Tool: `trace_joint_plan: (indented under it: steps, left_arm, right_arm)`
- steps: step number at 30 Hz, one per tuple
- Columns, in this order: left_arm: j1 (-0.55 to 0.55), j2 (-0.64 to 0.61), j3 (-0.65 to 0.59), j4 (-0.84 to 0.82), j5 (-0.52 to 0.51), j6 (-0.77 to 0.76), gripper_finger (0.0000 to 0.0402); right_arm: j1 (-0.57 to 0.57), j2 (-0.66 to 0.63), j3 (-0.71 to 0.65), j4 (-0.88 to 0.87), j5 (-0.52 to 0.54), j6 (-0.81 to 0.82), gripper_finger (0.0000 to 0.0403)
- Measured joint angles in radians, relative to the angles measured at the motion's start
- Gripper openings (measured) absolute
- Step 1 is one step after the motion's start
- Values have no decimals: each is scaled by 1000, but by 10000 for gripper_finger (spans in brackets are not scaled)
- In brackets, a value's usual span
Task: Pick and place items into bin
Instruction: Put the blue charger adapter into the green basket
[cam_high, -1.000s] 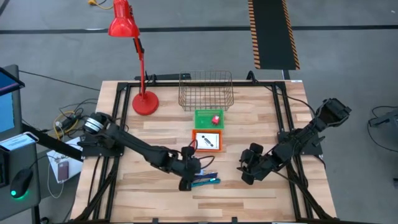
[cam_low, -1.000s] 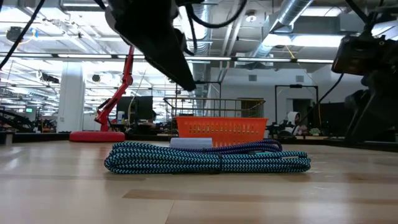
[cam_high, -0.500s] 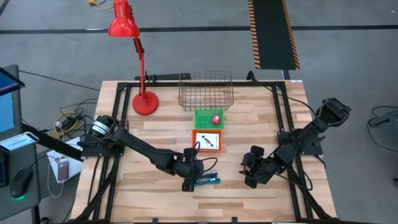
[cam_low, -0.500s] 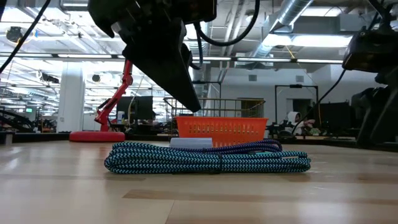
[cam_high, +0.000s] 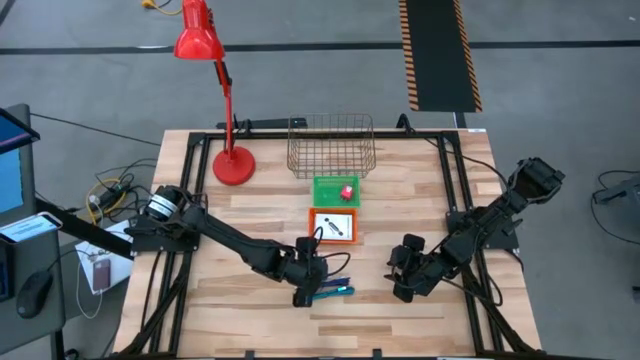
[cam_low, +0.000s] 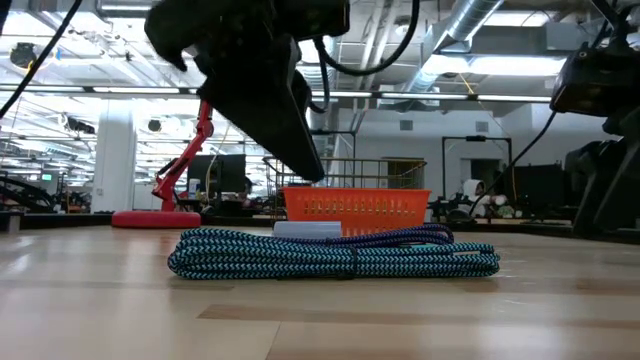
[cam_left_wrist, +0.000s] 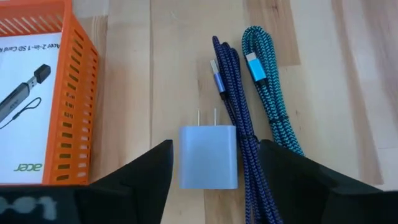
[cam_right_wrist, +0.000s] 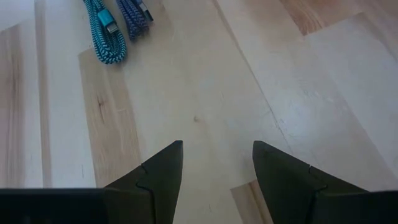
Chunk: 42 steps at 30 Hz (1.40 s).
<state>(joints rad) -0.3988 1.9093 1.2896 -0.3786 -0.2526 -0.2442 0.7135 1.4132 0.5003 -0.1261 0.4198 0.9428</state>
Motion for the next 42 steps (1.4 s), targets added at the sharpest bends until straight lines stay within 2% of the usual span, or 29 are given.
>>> trace_joint_plan:
  steps: [7,26,33,37,42]
  left_arm:
    - [12,31,-1,-30,-19,0,256]
    - [30,130,5,-6,40,16,257]
    - [29,130,16,-18,15,21,256]
    - [29,133,38,-33,14,31,241]
    - [27,136,87,-78,13,49,194]
  right_arm:
    - [0,0,0,-1,0,0,187]
    - [0,0,0,0,0,0,187]
    - [0,0,0,-1,0,0,187]
    - [0,0,0,-1,0,0,187]
    - [0,0,0,-1,0,-1,187]
